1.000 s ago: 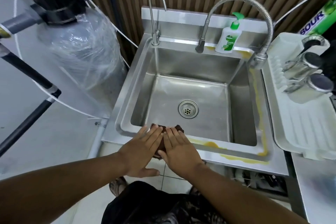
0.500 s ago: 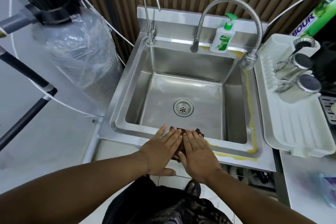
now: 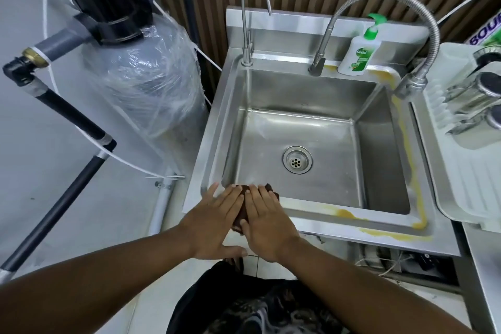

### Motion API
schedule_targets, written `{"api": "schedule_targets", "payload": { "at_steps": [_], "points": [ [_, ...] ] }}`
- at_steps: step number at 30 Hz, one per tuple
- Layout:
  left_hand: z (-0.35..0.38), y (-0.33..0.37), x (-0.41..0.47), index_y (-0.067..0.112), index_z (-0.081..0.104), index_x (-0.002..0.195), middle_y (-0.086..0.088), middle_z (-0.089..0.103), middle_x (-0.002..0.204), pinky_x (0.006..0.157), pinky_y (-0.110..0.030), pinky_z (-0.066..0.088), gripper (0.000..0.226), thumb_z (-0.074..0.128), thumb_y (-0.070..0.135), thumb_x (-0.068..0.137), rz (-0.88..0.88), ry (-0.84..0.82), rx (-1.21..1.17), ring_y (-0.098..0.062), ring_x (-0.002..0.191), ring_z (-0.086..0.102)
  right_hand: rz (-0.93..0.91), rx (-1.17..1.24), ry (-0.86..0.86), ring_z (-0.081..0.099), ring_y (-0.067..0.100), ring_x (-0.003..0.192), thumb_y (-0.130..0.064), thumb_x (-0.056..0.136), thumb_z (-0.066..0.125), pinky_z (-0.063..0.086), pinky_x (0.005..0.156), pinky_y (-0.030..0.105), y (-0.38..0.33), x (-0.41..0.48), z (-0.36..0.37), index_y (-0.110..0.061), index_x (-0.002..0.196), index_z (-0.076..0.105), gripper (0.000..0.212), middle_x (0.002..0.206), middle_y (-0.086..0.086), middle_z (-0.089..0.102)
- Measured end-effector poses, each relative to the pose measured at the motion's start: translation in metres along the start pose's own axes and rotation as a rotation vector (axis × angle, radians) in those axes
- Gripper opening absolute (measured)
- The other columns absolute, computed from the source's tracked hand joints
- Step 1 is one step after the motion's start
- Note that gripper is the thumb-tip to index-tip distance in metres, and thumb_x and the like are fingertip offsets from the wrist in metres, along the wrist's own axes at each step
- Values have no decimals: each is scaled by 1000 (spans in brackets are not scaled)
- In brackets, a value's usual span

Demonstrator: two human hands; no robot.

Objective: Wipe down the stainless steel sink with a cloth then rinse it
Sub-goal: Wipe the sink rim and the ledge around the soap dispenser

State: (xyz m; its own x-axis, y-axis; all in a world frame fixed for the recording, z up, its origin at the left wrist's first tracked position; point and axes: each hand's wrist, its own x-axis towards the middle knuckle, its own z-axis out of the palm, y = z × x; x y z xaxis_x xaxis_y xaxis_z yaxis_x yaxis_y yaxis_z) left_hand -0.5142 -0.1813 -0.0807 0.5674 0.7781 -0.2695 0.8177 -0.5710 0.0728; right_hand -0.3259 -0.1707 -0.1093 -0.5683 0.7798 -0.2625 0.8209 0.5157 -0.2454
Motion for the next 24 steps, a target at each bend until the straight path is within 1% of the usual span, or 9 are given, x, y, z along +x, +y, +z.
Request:
{"api": "schedule_targets", "payload": {
  "at_steps": [3,6,9,12,15,18,19,21,24],
  "points": [
    [-6,-14,1,3,35,152,-12,39,157,124,-55,6,112,36,89,80,-19,40,-65,-27,150,29,-28,114,-53,-1,32,155,-48,92,5,-8,125,44,-7,14,-10,2,158,7,83,167,19,6],
    [-2,-12,9,5,29,154,-9,37,156,125,-49,2,104,36,83,87,34,65,-103,-23,148,29,-30,303,-93,0,25,155,-37,103,36,-3,126,37,11,7,-33,-2,159,7,72,167,14,7],
    [9,4,26,1,37,150,-14,46,148,124,-49,13,95,31,77,93,32,107,-112,-29,141,39,20,203,-72,-5,23,155,-40,103,41,-10,123,32,42,-16,-41,-4,160,4,77,168,12,1],
    [12,10,46,5,39,148,-10,50,138,120,-43,26,96,29,81,89,-30,62,-158,-28,129,45,38,58,-47,11,30,154,-50,100,35,-5,121,37,57,-35,-33,0,157,19,77,165,17,19],
    [-1,1,63,13,45,137,-4,55,126,102,-37,41,103,32,94,74,-44,-95,-153,-23,114,52,49,-75,-64,31,34,148,-62,91,20,8,122,47,59,-36,-26,3,150,37,89,155,20,41],
    [-25,-9,82,19,50,114,3,59,106,78,-34,48,94,51,96,60,-88,-369,-231,-16,93,56,71,-83,-93,29,28,147,-72,79,5,-3,123,47,60,-34,-32,-3,154,28,105,155,12,39],
    [-31,-11,90,20,50,109,4,60,101,75,-33,49,92,57,95,57,-102,-465,-266,-15,89,57,83,-78,-94,32,26,144,-76,76,5,-6,123,46,63,-34,-35,-4,154,28,109,152,10,41],
    [-38,-13,104,21,55,109,5,64,100,79,-33,55,93,66,92,51,-115,-613,-318,-14,88,62,103,-83,-112,35,23,140,-84,71,9,-9,122,45,69,-35,-39,-7,152,29,114,148,6,45],
    [-39,-10,121,24,65,110,8,70,103,86,-35,59,92,78,85,42,-124,-701,-406,-14,91,68,132,-70,-159,30,22,145,-89,73,30,-12,122,47,77,-40,-43,-7,154,25,115,151,5,41]
  ]
}}
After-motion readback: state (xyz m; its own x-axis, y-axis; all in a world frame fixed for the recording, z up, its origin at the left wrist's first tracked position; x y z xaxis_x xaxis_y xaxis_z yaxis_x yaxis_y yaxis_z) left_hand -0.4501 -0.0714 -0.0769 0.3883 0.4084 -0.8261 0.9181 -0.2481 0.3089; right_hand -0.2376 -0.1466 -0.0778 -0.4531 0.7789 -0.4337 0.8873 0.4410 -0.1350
